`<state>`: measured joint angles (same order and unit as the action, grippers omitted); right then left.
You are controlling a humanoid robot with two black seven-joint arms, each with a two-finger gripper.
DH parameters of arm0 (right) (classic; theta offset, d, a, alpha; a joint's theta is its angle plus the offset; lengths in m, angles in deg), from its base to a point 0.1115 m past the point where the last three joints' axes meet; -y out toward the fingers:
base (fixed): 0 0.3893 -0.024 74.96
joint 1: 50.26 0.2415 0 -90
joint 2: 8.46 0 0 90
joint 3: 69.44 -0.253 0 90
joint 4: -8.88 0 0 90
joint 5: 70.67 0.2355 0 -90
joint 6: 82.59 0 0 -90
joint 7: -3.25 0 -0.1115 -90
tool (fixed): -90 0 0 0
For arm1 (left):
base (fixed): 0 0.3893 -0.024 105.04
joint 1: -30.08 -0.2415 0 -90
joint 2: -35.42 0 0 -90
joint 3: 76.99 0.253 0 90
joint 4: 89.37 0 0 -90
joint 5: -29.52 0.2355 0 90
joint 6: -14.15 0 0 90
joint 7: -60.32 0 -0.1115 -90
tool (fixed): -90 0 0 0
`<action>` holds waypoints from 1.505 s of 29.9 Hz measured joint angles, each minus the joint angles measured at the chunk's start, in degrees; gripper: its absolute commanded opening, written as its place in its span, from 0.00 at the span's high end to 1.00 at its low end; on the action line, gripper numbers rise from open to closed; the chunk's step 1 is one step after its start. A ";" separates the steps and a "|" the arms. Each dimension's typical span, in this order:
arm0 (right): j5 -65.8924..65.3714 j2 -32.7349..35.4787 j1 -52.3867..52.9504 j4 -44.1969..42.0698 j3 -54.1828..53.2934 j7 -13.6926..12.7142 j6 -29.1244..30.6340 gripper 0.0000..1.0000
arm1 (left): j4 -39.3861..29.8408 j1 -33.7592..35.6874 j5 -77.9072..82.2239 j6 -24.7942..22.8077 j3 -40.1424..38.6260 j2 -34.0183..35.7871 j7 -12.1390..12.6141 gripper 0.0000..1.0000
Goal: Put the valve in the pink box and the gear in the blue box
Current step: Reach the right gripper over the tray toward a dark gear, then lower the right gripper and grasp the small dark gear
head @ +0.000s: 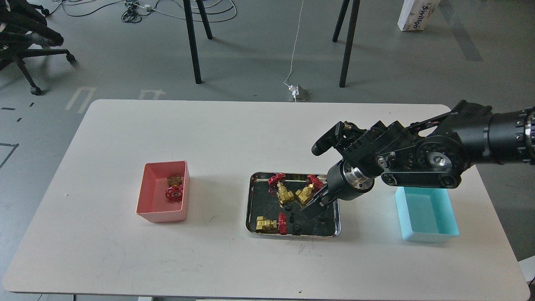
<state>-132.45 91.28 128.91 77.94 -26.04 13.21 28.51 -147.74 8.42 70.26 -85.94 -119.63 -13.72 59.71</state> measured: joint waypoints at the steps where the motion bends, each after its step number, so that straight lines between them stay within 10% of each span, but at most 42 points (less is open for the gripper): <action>1: -0.11 -0.96 -0.14 -0.67 0.88 0.04 0.16 0.01 | 0.46 0.25 0.01 0.00 0.01 0.00 -0.01 0.03; 18: -5.55 -9.33 -5.08 -10.71 6.41 6.77 -4.73 0.23 | 1.08 1.24 0.04 0.37 -0.31 1.58 -0.10 0.03; 45: -6.15 -9.74 -9.58 -15.86 8.19 6.99 -4.80 0.45 | 1.07 1.79 -0.05 0.43 -0.33 1.45 0.00 0.03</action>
<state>-138.61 81.54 119.33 62.07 -17.85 20.20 23.71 -146.67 10.21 70.21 -85.51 -119.97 -12.27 59.71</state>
